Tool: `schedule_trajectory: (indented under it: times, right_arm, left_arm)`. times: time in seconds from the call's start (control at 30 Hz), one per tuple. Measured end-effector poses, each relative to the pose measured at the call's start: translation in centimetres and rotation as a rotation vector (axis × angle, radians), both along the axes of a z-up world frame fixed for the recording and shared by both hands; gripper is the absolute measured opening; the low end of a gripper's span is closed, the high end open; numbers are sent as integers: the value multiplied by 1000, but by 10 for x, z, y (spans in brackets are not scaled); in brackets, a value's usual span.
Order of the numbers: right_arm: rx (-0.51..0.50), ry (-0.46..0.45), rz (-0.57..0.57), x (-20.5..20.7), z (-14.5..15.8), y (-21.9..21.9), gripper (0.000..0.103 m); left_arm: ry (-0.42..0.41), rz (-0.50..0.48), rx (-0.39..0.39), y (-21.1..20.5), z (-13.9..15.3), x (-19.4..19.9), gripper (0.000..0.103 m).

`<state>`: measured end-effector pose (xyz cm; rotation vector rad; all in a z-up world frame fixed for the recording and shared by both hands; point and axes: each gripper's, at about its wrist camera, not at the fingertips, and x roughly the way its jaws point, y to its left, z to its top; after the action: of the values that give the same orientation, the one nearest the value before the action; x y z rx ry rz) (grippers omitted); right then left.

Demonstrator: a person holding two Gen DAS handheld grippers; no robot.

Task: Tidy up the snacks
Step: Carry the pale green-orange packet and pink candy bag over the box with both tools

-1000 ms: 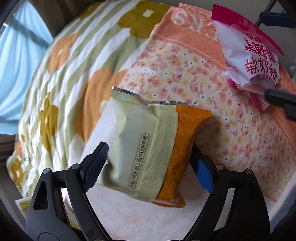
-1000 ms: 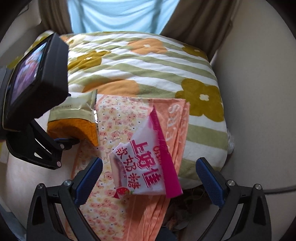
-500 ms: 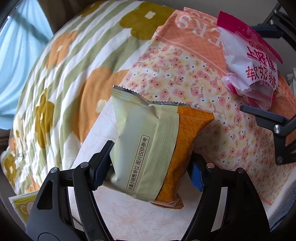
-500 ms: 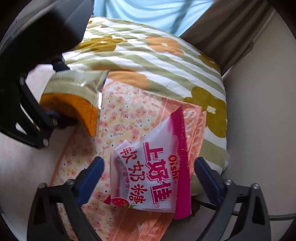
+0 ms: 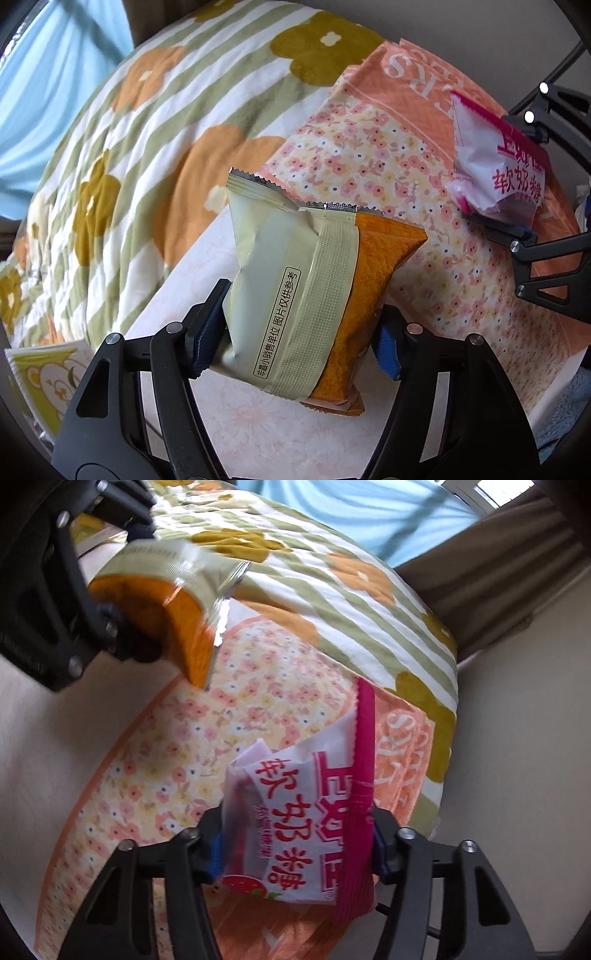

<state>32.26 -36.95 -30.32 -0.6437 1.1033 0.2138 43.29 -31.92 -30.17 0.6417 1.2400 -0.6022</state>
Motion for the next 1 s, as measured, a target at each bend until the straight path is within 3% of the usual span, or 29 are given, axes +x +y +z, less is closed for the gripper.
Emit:
schedule_trajectory:
  times: [0.27,0.53,0.77,1.0]
  right_arm:
    - [145,32,-76,5,26,-9,50]
    - [311,-50,-124,21,104,7,50]
    - [384,-138,-87,31,170,60,50]
    - [457,-193,-75,34,209,153,50]
  left_arm:
    - [-56,90,-57,20,44,-6,65]
    - [-160,197,-124,69,112,-15,65]
    - [-273,298,-185,147,179,-18,65]
    - [-313,382,-235,247,212,-13,65]
